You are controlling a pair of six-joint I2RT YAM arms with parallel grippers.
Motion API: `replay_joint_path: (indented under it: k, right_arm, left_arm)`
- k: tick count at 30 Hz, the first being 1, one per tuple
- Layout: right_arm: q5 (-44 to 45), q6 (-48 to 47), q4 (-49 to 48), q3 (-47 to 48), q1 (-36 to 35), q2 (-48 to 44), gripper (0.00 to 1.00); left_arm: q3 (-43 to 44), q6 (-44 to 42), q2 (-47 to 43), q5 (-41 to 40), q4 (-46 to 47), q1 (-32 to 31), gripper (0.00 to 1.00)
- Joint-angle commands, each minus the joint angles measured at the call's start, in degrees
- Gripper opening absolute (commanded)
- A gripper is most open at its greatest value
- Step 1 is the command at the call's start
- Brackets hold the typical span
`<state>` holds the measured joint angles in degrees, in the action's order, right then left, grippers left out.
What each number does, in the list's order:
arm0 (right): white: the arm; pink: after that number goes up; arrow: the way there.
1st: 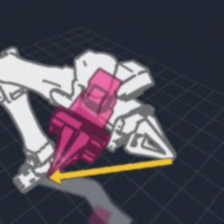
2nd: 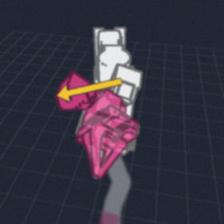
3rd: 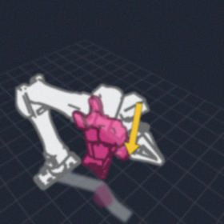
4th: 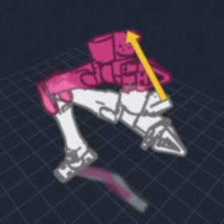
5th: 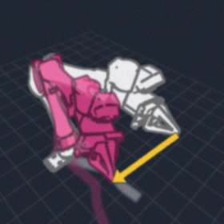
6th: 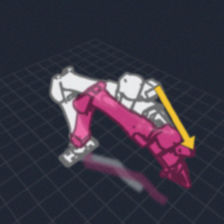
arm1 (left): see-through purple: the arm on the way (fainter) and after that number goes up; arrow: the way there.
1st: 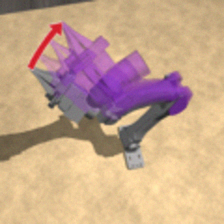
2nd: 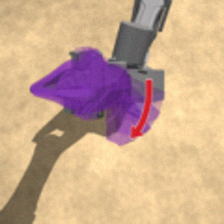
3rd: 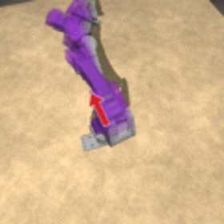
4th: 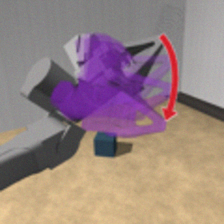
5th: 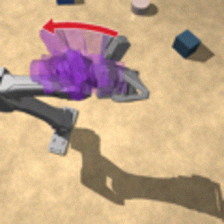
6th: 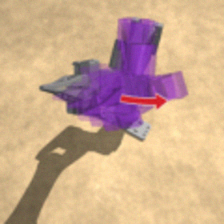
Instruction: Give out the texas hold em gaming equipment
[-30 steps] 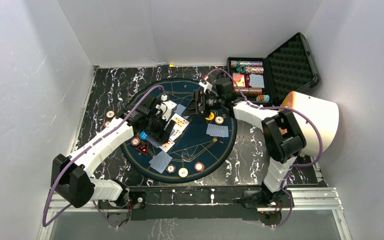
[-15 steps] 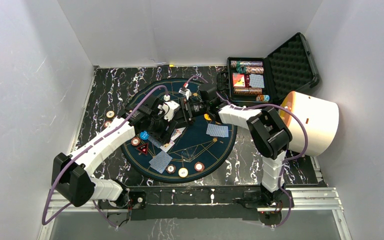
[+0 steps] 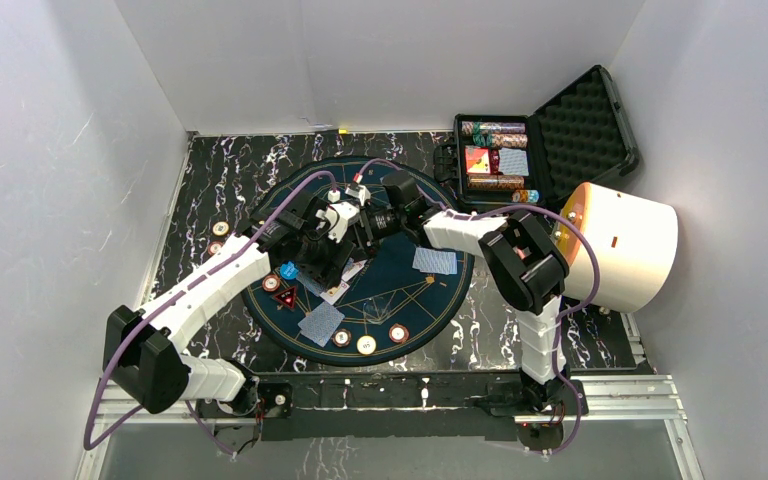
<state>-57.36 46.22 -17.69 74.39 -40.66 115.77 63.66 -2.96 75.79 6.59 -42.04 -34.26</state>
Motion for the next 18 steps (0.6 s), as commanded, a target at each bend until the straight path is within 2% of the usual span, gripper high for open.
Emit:
replay_joint_path:
  k: [1, 5, 18]
  right_arm:
    - [1.13, -4.64, 4.91, 3.1, 0.25, -0.76, 0.88]
    - [1.05, -4.76, 5.5, 2.87, 0.99, -1.03, 0.78]
    - [3.03, -8.67, 10.3, 3.2, 2.92, -3.59, 0.76]
  left_arm:
    - [1.32, 0.13, -1.81, 0.42, 0.27, -0.28, 0.0]
    - [1.22, 0.36, -2.02, 0.69, 0.38, -0.28, 0.0]
    - [1.02, 0.88, -2.13, 0.95, 0.54, -0.3, 0.0]
